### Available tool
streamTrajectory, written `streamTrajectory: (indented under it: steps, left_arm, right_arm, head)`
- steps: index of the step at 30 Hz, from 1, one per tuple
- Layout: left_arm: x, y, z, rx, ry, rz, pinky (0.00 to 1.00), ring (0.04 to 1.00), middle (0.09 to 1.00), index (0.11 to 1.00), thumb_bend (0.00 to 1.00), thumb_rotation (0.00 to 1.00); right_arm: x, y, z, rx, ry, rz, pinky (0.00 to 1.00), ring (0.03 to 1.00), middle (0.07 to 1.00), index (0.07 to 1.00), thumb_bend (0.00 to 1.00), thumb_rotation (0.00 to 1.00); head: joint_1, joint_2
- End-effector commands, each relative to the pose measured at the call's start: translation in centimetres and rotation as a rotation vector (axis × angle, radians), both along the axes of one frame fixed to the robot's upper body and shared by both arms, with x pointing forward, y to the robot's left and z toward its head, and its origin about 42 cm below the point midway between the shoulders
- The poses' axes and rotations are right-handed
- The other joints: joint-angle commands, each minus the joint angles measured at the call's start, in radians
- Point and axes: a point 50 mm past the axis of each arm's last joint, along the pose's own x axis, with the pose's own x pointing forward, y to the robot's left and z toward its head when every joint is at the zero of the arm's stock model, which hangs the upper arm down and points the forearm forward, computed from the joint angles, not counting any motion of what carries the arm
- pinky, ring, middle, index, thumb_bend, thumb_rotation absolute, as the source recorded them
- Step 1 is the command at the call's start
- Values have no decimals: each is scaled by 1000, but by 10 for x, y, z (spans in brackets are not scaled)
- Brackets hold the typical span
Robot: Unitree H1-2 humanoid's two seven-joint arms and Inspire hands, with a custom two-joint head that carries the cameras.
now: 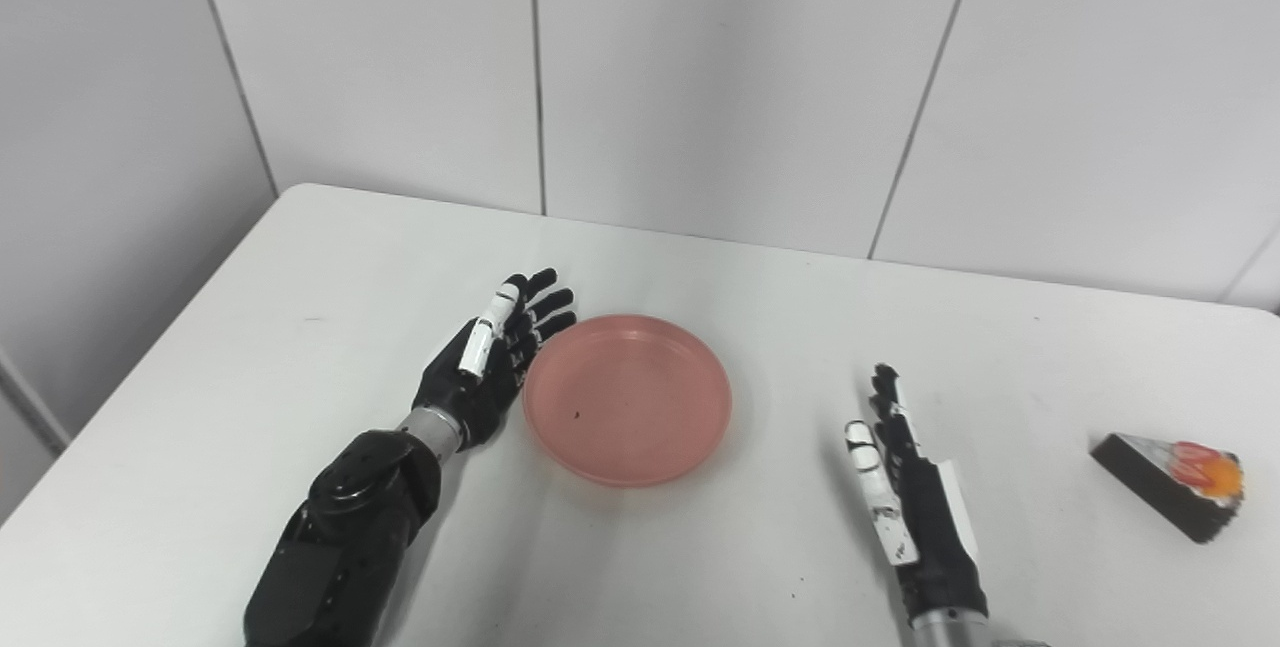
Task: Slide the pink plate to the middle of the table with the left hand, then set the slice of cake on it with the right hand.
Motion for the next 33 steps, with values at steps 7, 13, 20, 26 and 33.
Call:
streamTrajectory:
  steps: [7, 13, 20, 26, 33]
  left_arm:
    - [-15, -20, 0, -25, 23, -131, 956, 948, 955, 959, 355, 1000]
    - [-22, -22, -7, -51, 57, -179, 969, 955, 960, 963, 326, 1000]
    - [-25, -18, -12, -52, 76, -189, 970, 957, 967, 961, 311, 1000]
    - [-27, -17, -16, -50, 83, -204, 982, 968, 976, 967, 319, 1000]
    - [-29, -16, -20, -54, 90, -206, 980, 965, 972, 971, 338, 1000]
  right_arm:
    - [7, 9, 9, 13, -38, -2, 1000, 989, 998, 1000, 271, 1000]
    - [7, 13, 7, 8, -39, -8, 996, 979, 988, 994, 287, 1000]
    - [7, 16, 7, 1, -42, -13, 986, 983, 991, 994, 292, 1000]
    - [6, 19, 11, 1, -53, -19, 971, 975, 987, 990, 260, 1000]
    - [5, 19, 14, 2, -62, -35, 969, 975, 986, 986, 274, 1000]
  head:
    - [-63, 5]
    - [-108, 14]
    - [-130, 19]
    - [-145, 27]
    - [-164, 30]
